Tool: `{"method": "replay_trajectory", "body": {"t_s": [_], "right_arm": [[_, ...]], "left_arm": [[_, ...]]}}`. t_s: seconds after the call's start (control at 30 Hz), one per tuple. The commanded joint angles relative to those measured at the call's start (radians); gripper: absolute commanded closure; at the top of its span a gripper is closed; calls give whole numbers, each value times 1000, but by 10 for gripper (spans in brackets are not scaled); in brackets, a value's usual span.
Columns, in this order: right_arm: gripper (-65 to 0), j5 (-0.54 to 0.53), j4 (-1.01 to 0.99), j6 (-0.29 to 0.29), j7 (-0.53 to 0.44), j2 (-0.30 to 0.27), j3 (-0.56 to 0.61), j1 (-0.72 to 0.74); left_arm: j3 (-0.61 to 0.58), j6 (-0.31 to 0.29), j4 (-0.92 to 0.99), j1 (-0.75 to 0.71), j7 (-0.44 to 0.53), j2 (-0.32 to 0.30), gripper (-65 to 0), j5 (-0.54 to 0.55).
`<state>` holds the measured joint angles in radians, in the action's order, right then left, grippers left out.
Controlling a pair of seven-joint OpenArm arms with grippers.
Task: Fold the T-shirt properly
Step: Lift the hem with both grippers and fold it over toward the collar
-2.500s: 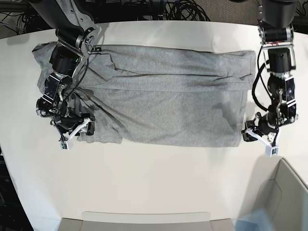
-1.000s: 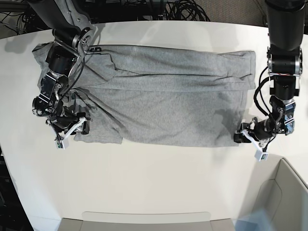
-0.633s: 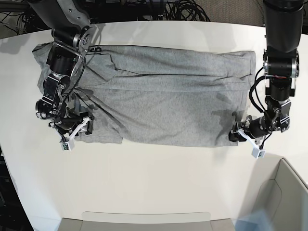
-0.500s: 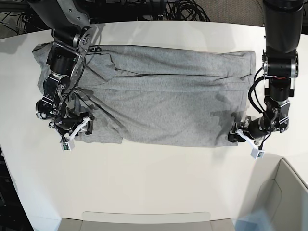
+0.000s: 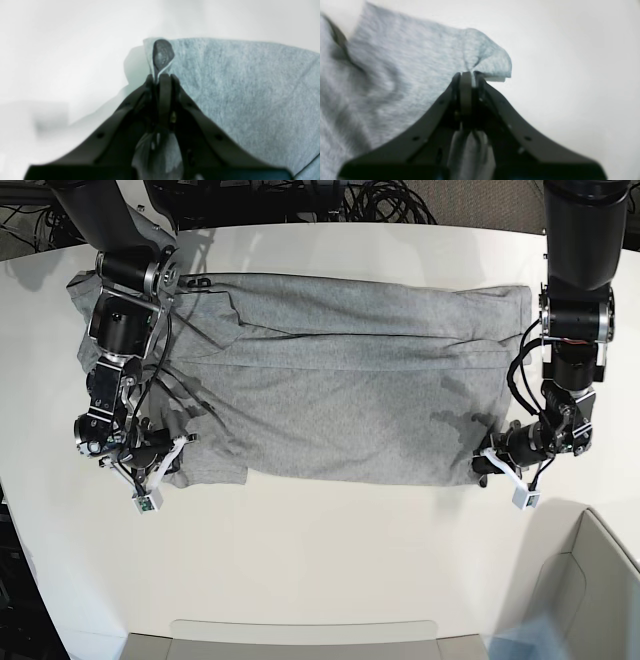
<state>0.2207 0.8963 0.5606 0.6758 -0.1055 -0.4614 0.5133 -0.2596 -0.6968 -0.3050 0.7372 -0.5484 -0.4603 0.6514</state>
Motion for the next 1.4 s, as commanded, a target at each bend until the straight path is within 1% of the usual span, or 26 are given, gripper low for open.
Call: {"method": "replay_trajectory", "body": {"t_s": [0.0,0.07,0.13,0.23,0.3,0.37,0.43,0.6,0.67,0.83,0.93,1.03,1.1,1.17,1.27,1.37], "right_arm": [[0,-20,22,-3,-32,-12,6,71],[0,-19,14,-3,-32,-20,8,123],[0,-19,14,-3,-32,-20,10,176],[0,-17,14,-3,-29,-21,16,250],[0,-17,14,-3,-26,-21,42,281],[0,-17,14,-3,-24,-21,68,290],[0,-17,14,-3,-24,-17,83,282],[0,-25,24,-3,-24,-13,82,204],[0,-25,28,-3,-24,-18,80,179],[0,-25,149,-3,-26,-18,80,107],[0,-25,211,-3,-26,-20,80,90],[0,-27,229,-3,-24,-23,80,86],[0,-27,229,-3,-24,-23,80,86],[0,-27,229,-3,-24,-23,80,87],[0,-27,232,-3,-24,-23,80,90],[0,-27,258,-3,-24,-23,80,87]], "left_arm": [[3,-1,-6,25,-12,-12,0,-8],[3,-1,-6,25,-12,-15,0,-8],[4,-1,-6,26,-12,-32,0,-8],[4,-1,-24,26,-12,-35,0,-8],[4,-1,-50,25,-19,-42,0,-8],[4,-1,-79,20,-26,-64,0,-8],[4,-1,-86,20,-26,-70,0,-8],[4,-1,-87,18,-28,-82,0,-6],[4,-1,-89,18,-49,-87,0,-6],[4,-1,-90,18,-75,-93,0,-6],[4,-1,-90,18,-78,-99,0,-5],[4,-1,-104,15,-78,-99,0,-5],[9,-1,-173,-23,-78,-101,0,-5],[70,-1,-287,-80,-106,-117,0,-6],[236,-1,-521,-187,-203,-125,0,-11],[342,-1,-754,-299,-310,-125,0,-12]]}}
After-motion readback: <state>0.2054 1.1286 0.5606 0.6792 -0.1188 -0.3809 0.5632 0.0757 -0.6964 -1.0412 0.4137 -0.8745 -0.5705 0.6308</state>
